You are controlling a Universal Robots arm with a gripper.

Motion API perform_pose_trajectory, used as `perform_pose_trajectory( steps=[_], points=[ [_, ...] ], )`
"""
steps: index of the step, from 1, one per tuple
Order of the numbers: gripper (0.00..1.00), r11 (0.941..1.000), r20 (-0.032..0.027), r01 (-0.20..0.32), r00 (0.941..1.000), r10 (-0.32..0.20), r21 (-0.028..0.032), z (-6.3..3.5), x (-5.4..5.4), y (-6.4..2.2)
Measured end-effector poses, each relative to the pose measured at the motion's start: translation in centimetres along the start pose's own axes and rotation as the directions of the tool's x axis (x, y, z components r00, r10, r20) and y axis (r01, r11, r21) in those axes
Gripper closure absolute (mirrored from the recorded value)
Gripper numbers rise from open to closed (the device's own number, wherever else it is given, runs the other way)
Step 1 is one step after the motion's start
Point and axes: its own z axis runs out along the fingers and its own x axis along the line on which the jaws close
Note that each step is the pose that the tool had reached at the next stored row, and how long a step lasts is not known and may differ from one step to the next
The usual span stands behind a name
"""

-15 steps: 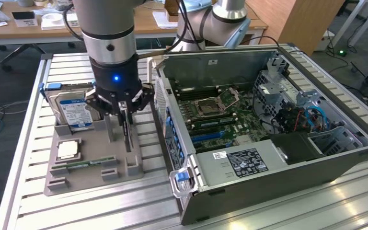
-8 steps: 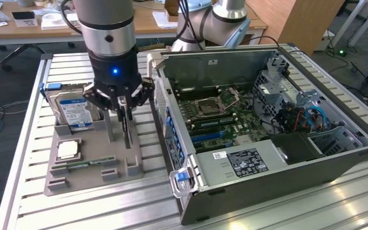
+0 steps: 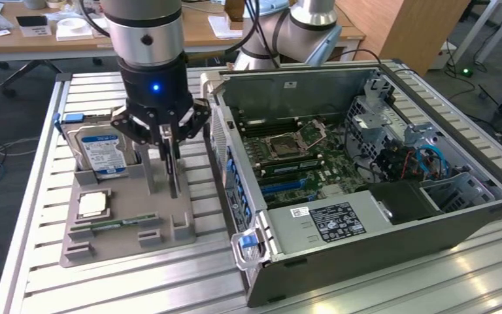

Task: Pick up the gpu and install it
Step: 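Pick up the gpu and move the gpu toward the slot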

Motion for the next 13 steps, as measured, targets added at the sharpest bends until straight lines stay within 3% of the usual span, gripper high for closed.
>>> perform_pose_trajectory(
  steps=[13],
  points=[
    [0.74,1.0000,0.0000,0.000,1.0000,0.000,0.0004,-1.75,-0.1,0.07]
  ],
)
